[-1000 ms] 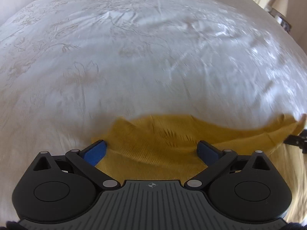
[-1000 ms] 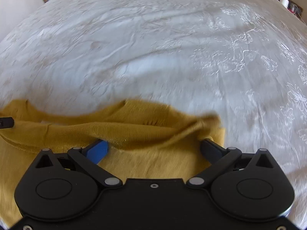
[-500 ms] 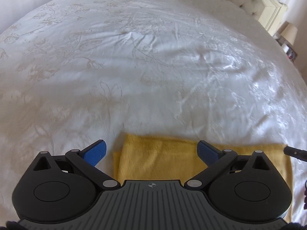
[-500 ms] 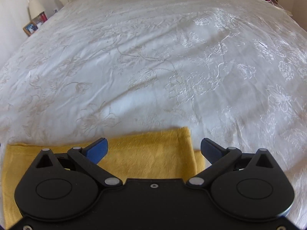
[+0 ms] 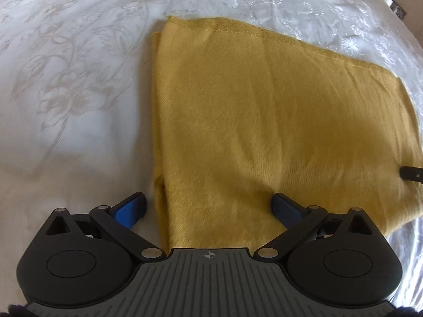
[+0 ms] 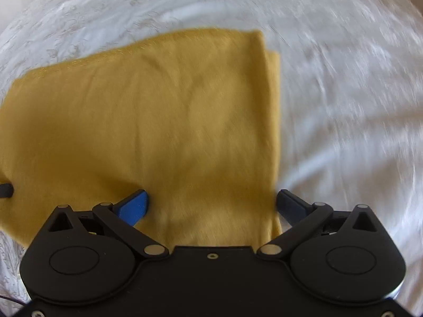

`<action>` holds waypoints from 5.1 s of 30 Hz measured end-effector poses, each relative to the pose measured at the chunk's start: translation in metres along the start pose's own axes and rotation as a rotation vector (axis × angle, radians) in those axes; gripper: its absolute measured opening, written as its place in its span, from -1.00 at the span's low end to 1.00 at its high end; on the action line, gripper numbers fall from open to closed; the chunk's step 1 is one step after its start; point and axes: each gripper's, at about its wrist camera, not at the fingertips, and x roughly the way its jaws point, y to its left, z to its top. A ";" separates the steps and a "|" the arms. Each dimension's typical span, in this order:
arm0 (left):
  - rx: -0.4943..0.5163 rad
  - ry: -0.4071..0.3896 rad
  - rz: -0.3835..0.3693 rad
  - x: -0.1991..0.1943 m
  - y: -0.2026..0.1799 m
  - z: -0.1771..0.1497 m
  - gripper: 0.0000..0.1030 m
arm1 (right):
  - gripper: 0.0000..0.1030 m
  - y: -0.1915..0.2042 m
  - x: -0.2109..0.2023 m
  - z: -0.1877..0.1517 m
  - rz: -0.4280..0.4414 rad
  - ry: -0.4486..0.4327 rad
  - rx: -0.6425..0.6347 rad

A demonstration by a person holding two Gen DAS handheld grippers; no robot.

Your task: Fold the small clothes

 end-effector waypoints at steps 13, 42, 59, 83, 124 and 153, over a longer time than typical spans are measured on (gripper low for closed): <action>-0.038 -0.048 -0.032 -0.067 -0.028 0.010 0.97 | 0.99 -0.005 -0.070 -0.011 0.093 -0.075 0.171; -0.007 0.021 0.131 -0.171 -0.101 -0.010 0.89 | 0.99 0.041 -0.183 -0.038 0.163 -0.092 0.192; -0.047 0.053 0.208 -0.185 -0.144 -0.009 0.88 | 0.99 0.012 -0.176 -0.022 0.164 -0.106 0.103; -0.090 0.210 0.285 -0.121 -0.199 0.024 0.87 | 0.98 -0.075 -0.029 0.041 0.389 0.108 0.129; -0.070 -0.057 0.192 0.033 -0.139 0.122 0.43 | 1.00 -0.083 0.028 0.053 0.639 0.019 0.117; -0.054 -0.063 0.176 -0.036 -0.097 0.046 0.41 | -0.55 -0.066 -0.028 0.044 0.493 -0.003 0.207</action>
